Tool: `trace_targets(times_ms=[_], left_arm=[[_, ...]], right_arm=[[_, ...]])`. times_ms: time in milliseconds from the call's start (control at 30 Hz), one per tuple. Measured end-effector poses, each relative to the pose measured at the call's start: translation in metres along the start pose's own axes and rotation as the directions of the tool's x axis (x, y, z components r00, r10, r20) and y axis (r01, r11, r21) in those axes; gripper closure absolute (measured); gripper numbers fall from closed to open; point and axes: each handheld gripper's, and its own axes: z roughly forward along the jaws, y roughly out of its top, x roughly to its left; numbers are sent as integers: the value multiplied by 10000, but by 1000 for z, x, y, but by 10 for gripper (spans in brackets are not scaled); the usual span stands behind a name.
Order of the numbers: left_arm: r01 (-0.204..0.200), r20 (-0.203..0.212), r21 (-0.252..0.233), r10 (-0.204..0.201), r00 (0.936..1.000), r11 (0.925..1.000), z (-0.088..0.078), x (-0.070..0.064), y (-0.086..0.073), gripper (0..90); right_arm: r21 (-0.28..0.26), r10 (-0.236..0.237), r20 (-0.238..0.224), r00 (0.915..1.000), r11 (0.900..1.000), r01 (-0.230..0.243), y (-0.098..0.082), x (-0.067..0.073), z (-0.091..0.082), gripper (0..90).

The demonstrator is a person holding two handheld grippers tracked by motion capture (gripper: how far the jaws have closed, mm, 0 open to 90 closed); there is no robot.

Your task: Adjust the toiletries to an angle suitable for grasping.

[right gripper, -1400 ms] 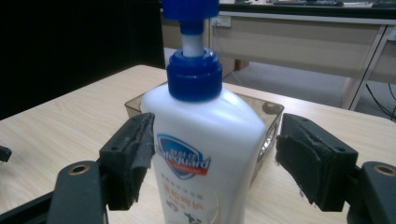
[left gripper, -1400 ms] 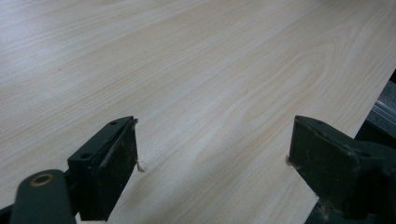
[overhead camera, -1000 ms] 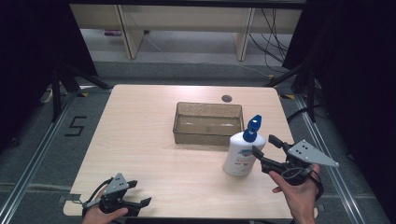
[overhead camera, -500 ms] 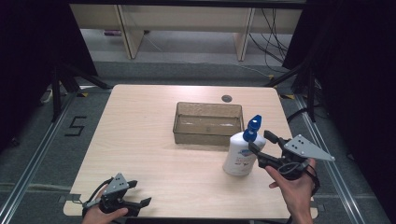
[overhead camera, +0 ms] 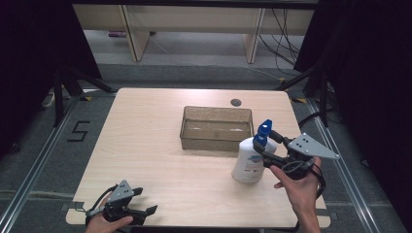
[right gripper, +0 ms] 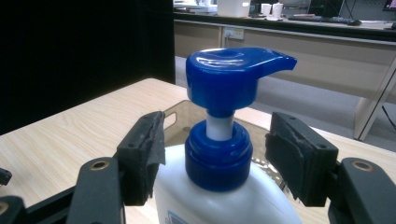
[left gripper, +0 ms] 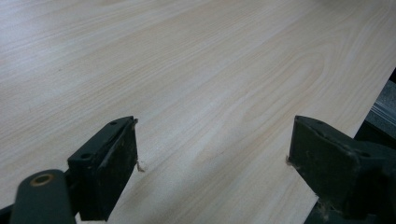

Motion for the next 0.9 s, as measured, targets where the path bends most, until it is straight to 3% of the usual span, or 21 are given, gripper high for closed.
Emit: trace_targets(times_ms=[33,167,200,300,333,400,433,533,767,833,867,900], left_arm=[[0,0,0,0,10000,10000,0,0,0,149],[-149,-78,188,150,9999,9997,0,2,0,149],[48,1,-13,-48,10000,10000,1,0,0,149],[23,-26,29,-22,10000,10000,1,1,0,149],[36,-56,-38,-36,10000,10000,1,1,0,148],[10,-110,34,-9,9999,10000,1,2,0,149],[-201,-153,239,204,9997,9995,0,3,0,149],[92,-16,-111,-92,10000,9999,2,1,-1,149],[31,-6,38,-31,10000,10000,2,0,1,149],[43,-4,55,-43,10000,10000,2,0,1,149],[16,18,65,-16,10000,10000,3,0,2,149],[18,23,77,-18,10000,10000,3,0,2,149]], right_arm=[[143,261,-56,9996,9996,-260,0,2,1,370],[74,156,-37,9999,9999,-156,1,0,4,377],[3,183,-68,9998,9998,-183,2,0,5,378],[-59,-8,43,10000,10000,8,3,-3,7,382],[74,243,-1,9997,9997,-243,3,-1,7,385],[34,147,-104,9998,9999,-147,2,-2,10,388],[-9,57,-87,9999,10000,-58,2,-3,11,391],[7,-32,-53,10000,10000,32,3,-3,13,401],[-106,-203,-182,9996,9997,201,2,-5,17,453],[63,141,-324,9994,9999,-139,0,-4,17,467],[-130,-162,-300,9994,9998,158,0,-6,18,479],[-133,-138,-343,9993,9998,134,0,-6,18,483]])
